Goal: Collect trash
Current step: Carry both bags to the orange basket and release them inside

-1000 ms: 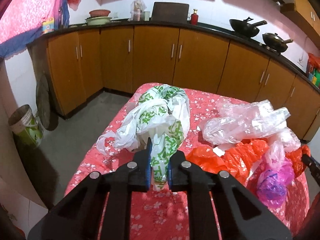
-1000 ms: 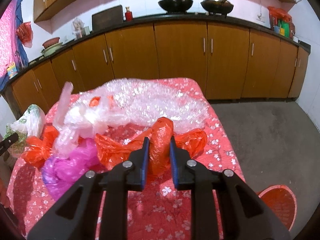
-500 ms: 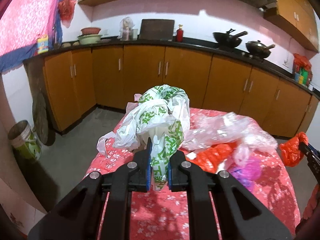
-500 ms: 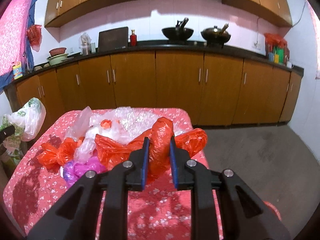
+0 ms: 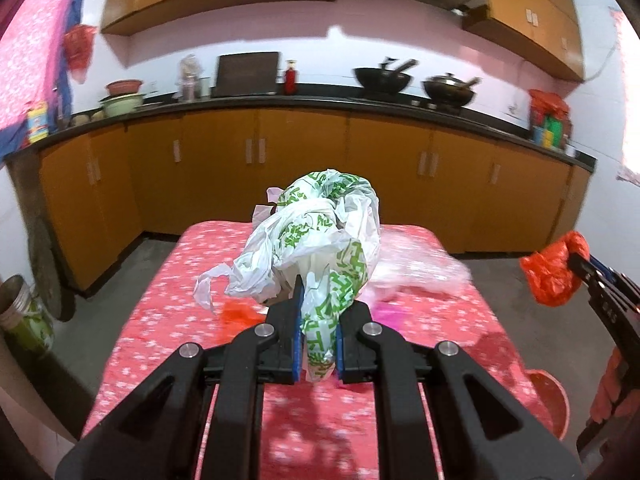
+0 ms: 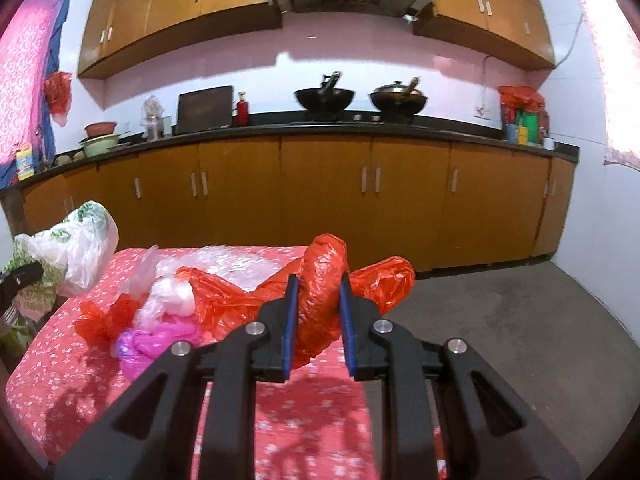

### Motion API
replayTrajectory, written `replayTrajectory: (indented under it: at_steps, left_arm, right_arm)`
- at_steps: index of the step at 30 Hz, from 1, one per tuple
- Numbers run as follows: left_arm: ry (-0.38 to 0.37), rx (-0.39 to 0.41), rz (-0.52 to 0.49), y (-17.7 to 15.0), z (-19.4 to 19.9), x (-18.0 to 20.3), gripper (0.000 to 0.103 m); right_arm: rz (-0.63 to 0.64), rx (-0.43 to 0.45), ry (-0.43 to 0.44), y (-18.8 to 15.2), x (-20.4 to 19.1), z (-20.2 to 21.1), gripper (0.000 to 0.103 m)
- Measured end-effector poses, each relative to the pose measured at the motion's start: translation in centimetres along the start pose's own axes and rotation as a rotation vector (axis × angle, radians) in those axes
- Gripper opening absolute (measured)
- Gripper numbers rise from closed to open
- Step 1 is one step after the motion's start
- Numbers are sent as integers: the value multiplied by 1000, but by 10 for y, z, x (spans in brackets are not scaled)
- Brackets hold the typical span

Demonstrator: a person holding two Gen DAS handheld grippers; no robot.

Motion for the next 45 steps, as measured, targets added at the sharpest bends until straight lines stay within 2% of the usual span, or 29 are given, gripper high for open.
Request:
replayTrajectory:
  at_steps: [17, 27, 37, 45]
  left_arm:
    - [-270, -76, -98, -37, -2, 150, 11]
    - [-413, -176, -179, -87, -5, 240, 11]
    - [-487, -287, -267, -143, -16, 307, 11]
    - [-523, -378, -343, -179, -30, 350, 12]
  right_arm:
    - [-28, -12, -219, -39, 128, 31, 20]
    - [-77, -90, -342, -95, 206, 44, 20]
    - [-157, -206, -431, -163, 271, 47, 20]
    - [-188, -280, -444, -210, 292, 37, 20]
Point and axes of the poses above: each gripper's, at about its wrist camera, not at the fingertips, and z roughly against the way its jaws point, x to its right, y to its top, the point moved 6 cm from there along -z, roughly the way its jaws point, and after that the axes turned 2 degrees about z, right-handed, at the moved point
